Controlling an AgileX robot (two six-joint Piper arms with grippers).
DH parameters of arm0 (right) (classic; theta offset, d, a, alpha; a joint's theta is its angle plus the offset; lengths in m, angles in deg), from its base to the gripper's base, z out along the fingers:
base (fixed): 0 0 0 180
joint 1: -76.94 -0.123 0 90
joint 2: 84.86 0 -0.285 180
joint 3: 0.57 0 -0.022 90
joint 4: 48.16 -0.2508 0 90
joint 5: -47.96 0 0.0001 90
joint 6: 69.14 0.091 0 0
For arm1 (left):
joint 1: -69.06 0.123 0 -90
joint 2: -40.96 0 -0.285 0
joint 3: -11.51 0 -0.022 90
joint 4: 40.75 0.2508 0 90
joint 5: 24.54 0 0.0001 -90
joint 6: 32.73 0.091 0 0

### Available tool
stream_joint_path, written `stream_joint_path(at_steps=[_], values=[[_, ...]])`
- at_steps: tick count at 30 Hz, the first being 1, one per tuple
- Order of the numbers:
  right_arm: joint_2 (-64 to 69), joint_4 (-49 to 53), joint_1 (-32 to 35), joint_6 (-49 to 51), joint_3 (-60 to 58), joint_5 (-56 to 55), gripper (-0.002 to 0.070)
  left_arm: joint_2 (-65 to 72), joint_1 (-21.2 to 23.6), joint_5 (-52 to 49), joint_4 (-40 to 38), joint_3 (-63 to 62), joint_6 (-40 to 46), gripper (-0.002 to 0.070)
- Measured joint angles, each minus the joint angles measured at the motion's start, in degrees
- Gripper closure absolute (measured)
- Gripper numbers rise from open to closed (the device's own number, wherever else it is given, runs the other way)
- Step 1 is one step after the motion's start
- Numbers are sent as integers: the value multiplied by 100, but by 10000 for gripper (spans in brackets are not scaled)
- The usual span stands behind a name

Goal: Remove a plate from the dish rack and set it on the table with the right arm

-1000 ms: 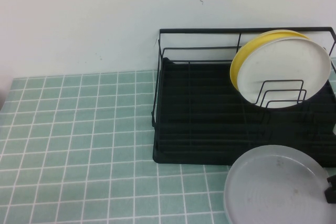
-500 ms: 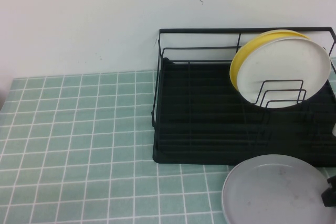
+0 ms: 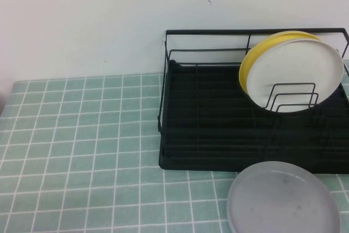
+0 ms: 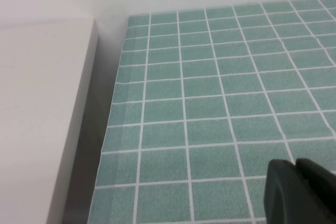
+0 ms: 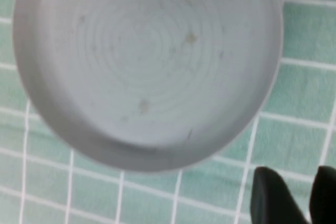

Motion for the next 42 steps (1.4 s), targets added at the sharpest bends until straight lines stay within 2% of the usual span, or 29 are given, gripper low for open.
stream_joint_path(at_steps=[4,9,12,17,22,25,28,33,37,40,42], values=[[-648,123,0,125,0,377,512,0,0,0,0,0,0,678],[-2006,122,0,156,0,679,629,0,0,0,0,0,0,678],[-2903,122,0,156,0,764,665,0,0,0,0,0,0,678],[-4283,37,0,156,0,1223,676,0,0,0,0,0,0,678],[-5175,366,0,156,0,1147,678,0,0,0,0,0,-11,678],[-5375,743,0,156,-216,642,678,0,0,0,0,0,-11,678],[-5387,1135,0,156,-773,-320,678,0,0,0,0,0,-11,678],[-5819,1422,148,156,-2370,-2749,678,0,0,0,0,0,-11,678],[-6384,1417,175,156,-3543,-4097,678,0,0,0,0,0,-11,678],[-6823,1265,214,156,-4075,-4717,678,0,0,0,0,0,-11,678],[-7090,1147,254,139,-4144,-4657,678,0,0,0,0,0,-11,678]])
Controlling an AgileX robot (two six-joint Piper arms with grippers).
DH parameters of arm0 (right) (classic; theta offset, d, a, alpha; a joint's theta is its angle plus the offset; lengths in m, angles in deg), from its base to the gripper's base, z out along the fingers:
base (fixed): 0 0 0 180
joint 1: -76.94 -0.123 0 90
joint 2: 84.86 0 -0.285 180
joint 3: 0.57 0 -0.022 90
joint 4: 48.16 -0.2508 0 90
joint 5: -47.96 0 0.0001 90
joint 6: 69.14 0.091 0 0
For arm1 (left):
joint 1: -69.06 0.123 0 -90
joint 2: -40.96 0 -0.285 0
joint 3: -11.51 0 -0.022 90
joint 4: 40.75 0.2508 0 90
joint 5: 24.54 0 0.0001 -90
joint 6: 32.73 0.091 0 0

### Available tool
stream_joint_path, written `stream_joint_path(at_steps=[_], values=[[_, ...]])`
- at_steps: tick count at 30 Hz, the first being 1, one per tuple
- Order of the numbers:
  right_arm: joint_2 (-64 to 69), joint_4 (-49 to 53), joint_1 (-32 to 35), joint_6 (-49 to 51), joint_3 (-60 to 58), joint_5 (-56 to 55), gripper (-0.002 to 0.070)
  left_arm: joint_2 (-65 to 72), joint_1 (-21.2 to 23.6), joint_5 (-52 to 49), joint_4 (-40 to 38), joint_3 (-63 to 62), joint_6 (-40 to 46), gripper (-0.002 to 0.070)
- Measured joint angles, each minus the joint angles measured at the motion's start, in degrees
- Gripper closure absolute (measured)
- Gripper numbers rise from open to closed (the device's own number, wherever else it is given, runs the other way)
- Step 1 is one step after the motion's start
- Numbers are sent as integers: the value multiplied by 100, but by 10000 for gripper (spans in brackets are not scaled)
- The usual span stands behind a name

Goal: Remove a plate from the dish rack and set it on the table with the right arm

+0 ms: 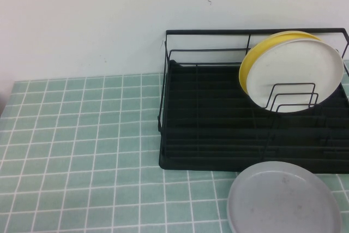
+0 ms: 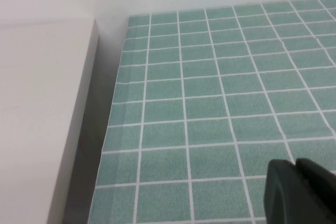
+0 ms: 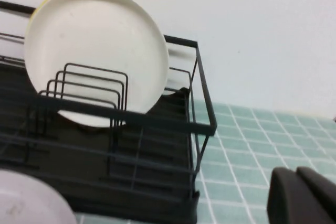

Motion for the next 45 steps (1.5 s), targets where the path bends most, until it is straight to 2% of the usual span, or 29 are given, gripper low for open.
stream_joint_path(at_steps=[9,45], values=[[-183,22,72,54,-1,1484,678,0,0,0,0,0,0,678],[-183,39,75,114,21,1585,678,0,0,0,0,0,11,678]])
